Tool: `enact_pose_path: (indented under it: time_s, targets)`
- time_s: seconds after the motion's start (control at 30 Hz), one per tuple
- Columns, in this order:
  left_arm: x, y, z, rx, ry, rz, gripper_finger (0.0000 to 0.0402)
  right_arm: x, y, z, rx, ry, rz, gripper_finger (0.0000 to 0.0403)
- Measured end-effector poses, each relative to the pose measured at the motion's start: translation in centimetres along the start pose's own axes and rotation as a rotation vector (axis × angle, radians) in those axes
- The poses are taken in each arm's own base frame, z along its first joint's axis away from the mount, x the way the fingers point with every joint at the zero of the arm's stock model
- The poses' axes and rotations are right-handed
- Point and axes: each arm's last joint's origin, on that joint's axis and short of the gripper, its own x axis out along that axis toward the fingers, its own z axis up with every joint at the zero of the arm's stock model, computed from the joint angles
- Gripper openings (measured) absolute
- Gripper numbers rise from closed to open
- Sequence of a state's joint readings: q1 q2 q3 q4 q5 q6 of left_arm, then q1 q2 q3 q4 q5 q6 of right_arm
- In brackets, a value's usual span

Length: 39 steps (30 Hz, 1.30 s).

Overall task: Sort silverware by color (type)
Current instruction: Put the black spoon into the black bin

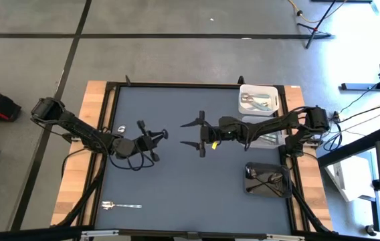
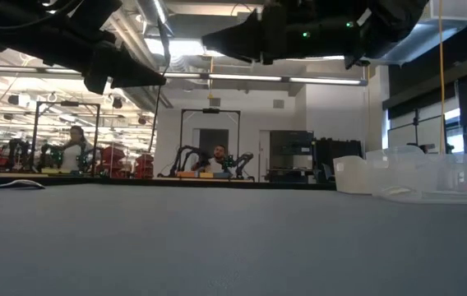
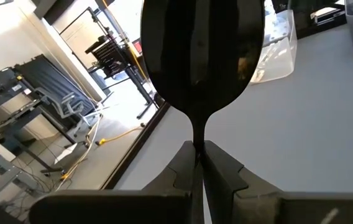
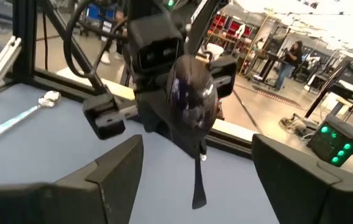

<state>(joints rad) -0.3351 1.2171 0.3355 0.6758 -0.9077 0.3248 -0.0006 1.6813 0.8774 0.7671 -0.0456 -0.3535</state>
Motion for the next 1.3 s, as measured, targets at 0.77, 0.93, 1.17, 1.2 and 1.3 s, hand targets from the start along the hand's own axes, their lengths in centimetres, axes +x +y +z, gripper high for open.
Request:
enact_pose_path:
  time_s: [0.77,0.93,1.17,1.2,1.3]
  targets:
    - [0.0,0.1,0.4,-0.043,-0.028,0.0,0.0012,6.7,-0.3,-0.3,0.118,-0.014,-0.051,0.0286]
    - [0.0,0.1,0.3,-0.045,-0.027,0.001,0.0012,7.6,0.0,-0.5,0.108,0.0,-0.091,0.0261]
    - [0.0,0.1,0.3,-0.052,-0.021,0.012,0.0013,7.7,0.0,-0.5,0.054,0.033,-0.147,0.0098]
    - [0.0,0.2,0.3,-0.058,-0.02,0.015,0.0013,7.7,0.0,-0.5,0.048,0.035,-0.151,0.0073]
    - [0.1,0.2,0.2,-0.081,-0.019,0.001,0.0018,7.7,0.1,-0.6,0.017,0.051,-0.151,0.0014]
